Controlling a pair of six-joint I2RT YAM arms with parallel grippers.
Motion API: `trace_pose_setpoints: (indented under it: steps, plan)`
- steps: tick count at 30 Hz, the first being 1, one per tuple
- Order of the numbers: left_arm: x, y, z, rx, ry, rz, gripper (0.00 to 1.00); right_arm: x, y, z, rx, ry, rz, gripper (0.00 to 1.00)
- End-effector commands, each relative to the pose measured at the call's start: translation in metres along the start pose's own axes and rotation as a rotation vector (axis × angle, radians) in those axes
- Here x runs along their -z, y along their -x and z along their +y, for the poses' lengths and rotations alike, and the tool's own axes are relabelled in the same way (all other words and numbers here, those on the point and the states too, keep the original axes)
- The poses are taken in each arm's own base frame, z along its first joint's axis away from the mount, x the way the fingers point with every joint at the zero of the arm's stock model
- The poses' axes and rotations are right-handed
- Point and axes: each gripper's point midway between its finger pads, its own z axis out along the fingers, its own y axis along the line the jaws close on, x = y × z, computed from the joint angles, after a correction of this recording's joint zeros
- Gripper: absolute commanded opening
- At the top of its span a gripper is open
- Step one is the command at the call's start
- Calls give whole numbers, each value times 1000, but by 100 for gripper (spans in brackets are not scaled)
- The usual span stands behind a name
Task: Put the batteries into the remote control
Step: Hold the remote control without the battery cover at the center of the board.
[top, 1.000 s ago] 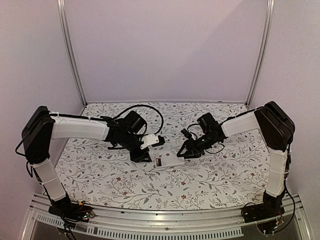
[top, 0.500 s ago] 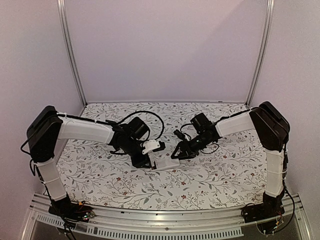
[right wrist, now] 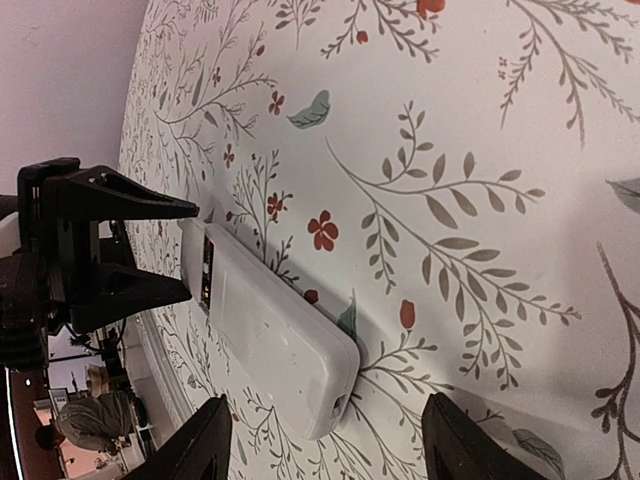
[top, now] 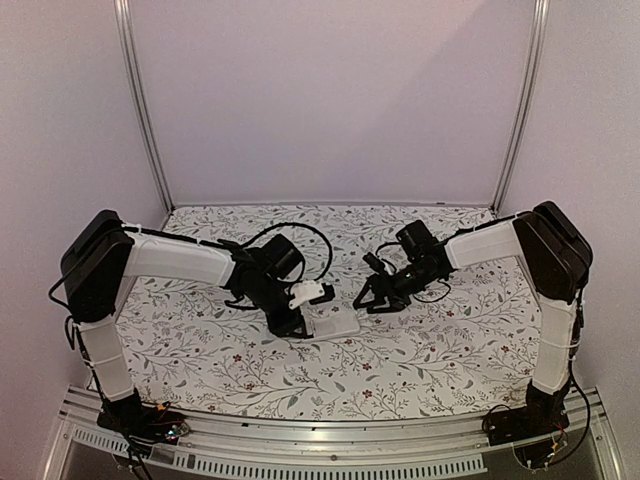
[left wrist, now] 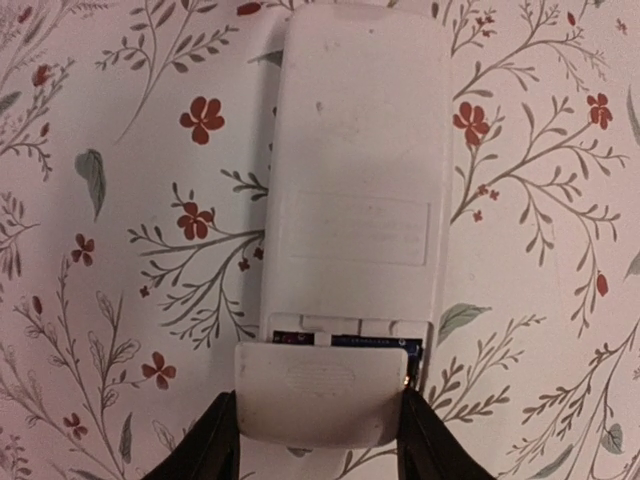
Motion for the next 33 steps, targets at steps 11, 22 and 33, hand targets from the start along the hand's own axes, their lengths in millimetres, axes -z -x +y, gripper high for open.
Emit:
trace_pose_setpoints:
  steps: [11, 22, 33]
  plan:
    - [-16, -5, -13, -19, -58, 56, 46, 9, 2, 0, -7, -9, -26, 66]
    - [-7, -9, -18, -21, -74, 70, 47, 7, 1, -1, -14, -3, -22, 65]
    - [-7, -11, -23, -14, -106, 79, 48, 5, -1, -4, -26, 0, -14, 65]
